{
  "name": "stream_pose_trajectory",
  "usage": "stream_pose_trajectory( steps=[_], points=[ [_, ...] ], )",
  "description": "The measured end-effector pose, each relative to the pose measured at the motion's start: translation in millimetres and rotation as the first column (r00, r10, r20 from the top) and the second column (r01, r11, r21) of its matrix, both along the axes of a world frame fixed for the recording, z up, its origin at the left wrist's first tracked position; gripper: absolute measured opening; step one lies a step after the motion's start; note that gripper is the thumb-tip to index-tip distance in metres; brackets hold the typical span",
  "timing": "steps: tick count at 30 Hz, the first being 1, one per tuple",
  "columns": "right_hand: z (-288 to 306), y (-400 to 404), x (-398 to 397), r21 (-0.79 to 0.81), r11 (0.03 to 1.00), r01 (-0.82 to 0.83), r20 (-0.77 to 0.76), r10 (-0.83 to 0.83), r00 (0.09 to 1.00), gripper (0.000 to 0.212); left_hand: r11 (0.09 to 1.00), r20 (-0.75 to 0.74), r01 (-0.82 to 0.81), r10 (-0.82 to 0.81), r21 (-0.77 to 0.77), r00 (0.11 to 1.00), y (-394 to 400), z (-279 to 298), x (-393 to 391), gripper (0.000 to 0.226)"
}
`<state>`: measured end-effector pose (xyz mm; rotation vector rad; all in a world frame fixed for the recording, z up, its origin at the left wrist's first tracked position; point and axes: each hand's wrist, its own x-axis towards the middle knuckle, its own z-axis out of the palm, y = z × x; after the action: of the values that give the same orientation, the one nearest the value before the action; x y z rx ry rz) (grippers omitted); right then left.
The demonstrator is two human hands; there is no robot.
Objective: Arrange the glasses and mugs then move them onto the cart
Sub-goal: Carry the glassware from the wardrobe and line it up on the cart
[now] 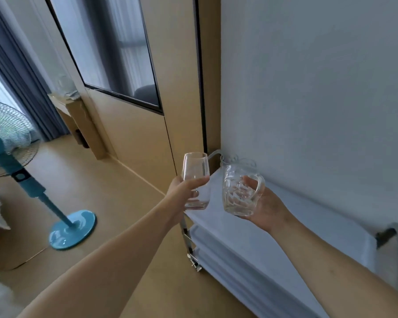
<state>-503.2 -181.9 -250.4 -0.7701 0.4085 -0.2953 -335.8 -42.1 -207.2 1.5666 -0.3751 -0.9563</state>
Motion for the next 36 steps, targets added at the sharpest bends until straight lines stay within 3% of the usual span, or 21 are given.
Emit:
stream_pose_trajectory(
  steps=[4, 10, 13, 16, 21, 23, 26, 29, 32, 36],
  points=[
    [-9.6, -9.0, -8.5, -0.018, 0.974, 0.226, -0.038, -0.226, 0.973, 0.023, 0.995, -0.021, 0.097, -0.097, 0.017, 0.995, -32.8, -19.6, 26.8, 0.077],
    [-38.6, -29.4, -7.9, 0.044, 0.949, 0.313, -0.161, -0.303, 0.939, 0.017, 0.970, -0.033, 0.229, -0.227, 0.085, 0.973, -75.9, -48.0, 47.3, 0.106],
    [-43.8, -48.1, -7.2, 0.063, 0.920, 0.387, -0.217, -0.366, 0.905, 0.018, 0.955, -0.036, 0.271, -0.269, 0.123, 0.962, -103.8, -58.1, 55.1, 0.096],
    [-55.2, -79.6, -2.8, 0.068, 0.911, 0.407, -0.247, -0.380, 0.892, 0.015, 0.946, -0.065, 0.294, -0.288, 0.133, 0.955, -136.0, -71.2, 62.0, 0.085],
    [-82.6, -135.9, -0.3, 0.094, 0.901, 0.423, -0.297, -0.380, 0.876, 0.015, 0.928, -0.089, 0.302, -0.289, 0.219, 0.953, -190.2, -100.5, 67.0, 0.086],
    [-100.6, -158.1, -4.4, 0.021, 0.924, 0.382, -0.317, -0.356, 0.879, 0.013, 0.917, -0.095, 0.308, -0.293, 0.255, 0.951, -208.5, -111.0, 65.6, 0.085],
    [-119.5, -185.7, -7.0, -0.085, 0.943, 0.321, -0.431, -0.325, 0.842, 0.048, 0.909, -0.108, 0.303, -0.284, 0.286, 0.953, -234.8, -125.3, 62.6, 0.081],
    [-135.3, -207.4, -3.5, -0.147, 0.925, 0.351, -0.541, -0.373, 0.754, 0.060, 0.890, -0.109, 0.310, -0.291, 0.334, 0.951, -257.3, -142.2, 60.5, 0.087],
    [-152.8, -227.2, 4.7, -0.311, 0.880, 0.359, -0.604, -0.475, 0.640, 0.085, 0.877, -0.069, 0.277, -0.273, 0.393, 0.960, -272.2, -158.4, 58.4, 0.090],
    [-174.3, -249.7, 7.9, -0.547, 0.818, 0.176, -0.608, -0.533, 0.589, 0.097, 0.872, 0.037, 0.220, -0.261, 0.437, 0.965, -282.9, -176.8, 53.8, 0.092]
  ],
)
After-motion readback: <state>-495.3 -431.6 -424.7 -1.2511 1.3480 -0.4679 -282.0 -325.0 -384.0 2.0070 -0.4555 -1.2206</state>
